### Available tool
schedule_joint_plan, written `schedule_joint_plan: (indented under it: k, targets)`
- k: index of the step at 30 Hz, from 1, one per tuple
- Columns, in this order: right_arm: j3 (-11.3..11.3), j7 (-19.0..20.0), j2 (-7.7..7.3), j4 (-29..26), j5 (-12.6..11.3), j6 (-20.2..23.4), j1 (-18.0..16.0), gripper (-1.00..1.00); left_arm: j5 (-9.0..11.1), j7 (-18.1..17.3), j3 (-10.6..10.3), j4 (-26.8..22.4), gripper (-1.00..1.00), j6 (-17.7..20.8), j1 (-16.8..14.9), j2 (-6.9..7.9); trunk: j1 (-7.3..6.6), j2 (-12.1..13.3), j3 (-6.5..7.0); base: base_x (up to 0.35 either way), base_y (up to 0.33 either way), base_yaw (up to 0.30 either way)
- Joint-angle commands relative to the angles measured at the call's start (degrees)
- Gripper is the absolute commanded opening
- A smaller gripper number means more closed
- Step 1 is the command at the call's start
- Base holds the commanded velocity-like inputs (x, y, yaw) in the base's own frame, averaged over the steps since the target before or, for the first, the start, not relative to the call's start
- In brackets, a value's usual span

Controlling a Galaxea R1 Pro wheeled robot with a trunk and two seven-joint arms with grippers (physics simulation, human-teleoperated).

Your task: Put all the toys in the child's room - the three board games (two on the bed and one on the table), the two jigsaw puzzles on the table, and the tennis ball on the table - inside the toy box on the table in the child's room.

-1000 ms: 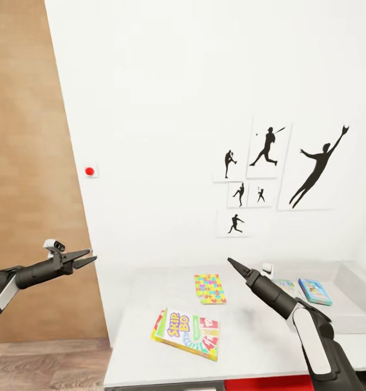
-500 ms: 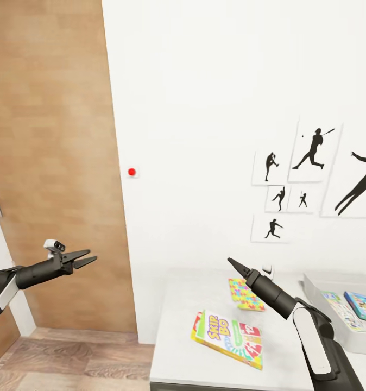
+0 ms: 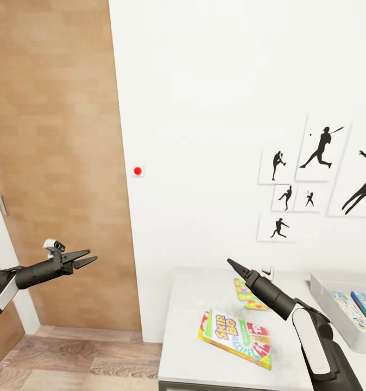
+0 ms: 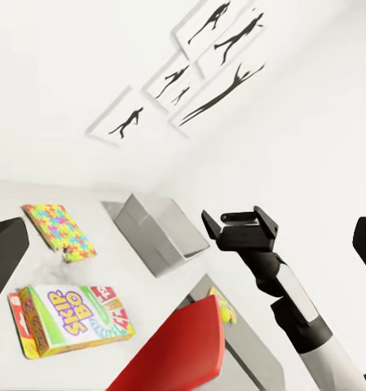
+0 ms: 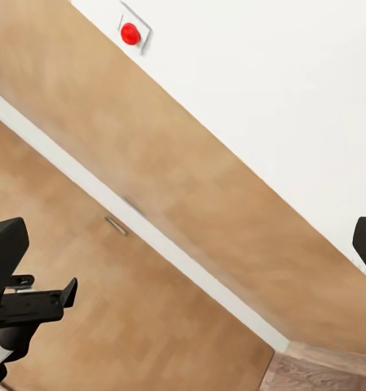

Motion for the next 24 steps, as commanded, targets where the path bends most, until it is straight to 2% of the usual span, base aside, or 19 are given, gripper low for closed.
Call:
schedule_joint_plan:
  k: [1,7,15,24]
  targets:
    - [-0.04,0.05,0.01,0.08,-0.26,0.40,-0.03,1.00,0.05,-0.18,-0.05,0.01,1.00,0.61,-0.03,0.03,0.02,-0.05,-0.09,0.000,0.123,0.000]
    - [-0.04,0.05,0.01,0.24,-0.26,0.36,-0.03,1.00,0.07,-0.18,-0.05,0.01,1.00,0.61,0.00,0.01,0.02,-0.05,-0.44,0.000,0.078,0.000]
    - [-0.19,0.05,-0.06,0.29,-0.16,0.26,-0.03,1.00,0.07,-0.18,-0.05,0.01,1.00,0.61,0.01,0.00,0.02,-0.05,-0.92,0.000,0.194,0.000]
    - [-0.35,0.05,-0.04,0.37,-0.27,0.15,-0.03,1.00,0.10,-0.18,-0.05,0.01,1.00,0.61,0.02,0.05,0.02,-0.05,-1.46,0.000,0.032,0.000]
